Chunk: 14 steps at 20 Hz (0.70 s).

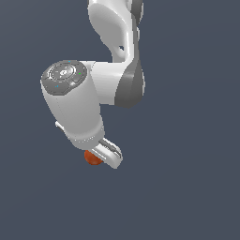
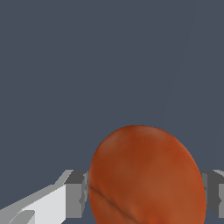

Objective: Pick up the object and move it to a goal position.

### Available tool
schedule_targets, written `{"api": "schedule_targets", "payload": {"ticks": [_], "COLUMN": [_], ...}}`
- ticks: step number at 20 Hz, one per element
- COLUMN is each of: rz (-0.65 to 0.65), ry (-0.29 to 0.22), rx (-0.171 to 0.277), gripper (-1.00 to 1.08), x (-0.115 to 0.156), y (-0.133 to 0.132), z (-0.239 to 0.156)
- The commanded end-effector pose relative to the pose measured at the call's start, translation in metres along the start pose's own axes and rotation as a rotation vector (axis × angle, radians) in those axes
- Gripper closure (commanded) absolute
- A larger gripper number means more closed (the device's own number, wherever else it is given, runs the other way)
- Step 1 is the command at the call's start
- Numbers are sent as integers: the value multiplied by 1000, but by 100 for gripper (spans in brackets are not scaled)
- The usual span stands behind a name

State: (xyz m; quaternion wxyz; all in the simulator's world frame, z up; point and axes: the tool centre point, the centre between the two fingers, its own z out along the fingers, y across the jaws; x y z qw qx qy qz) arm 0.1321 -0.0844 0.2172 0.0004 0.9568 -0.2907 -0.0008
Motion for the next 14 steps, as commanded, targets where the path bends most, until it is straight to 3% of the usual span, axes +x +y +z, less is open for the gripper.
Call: {"api": "schedule_targets", "payload": {"ticks": [1, 14], "rz": [-1, -1], "ry": [1, 1], "rx": [1, 1], "gripper": [108, 108], "x": [7, 21], "y": [2, 6], "z": [-8, -19]}}
